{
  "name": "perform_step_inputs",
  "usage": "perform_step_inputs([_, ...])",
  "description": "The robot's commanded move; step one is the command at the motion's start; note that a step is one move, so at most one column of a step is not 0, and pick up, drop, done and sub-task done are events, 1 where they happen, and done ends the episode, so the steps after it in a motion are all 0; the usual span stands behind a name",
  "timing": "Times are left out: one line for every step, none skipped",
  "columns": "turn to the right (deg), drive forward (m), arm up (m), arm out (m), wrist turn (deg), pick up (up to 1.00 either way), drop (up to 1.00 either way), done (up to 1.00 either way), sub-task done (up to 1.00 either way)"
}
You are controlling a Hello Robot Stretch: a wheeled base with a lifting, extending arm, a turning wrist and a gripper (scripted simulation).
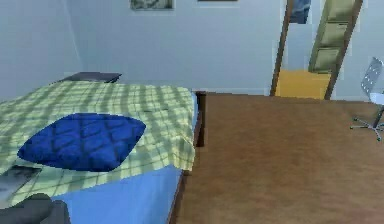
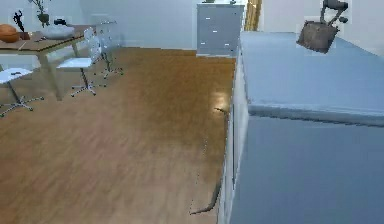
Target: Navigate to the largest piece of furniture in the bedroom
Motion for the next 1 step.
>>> perform_step_inputs([27.0,0.0,0.0,0.0,0.0,0.0,0.0,0.0,0.0])
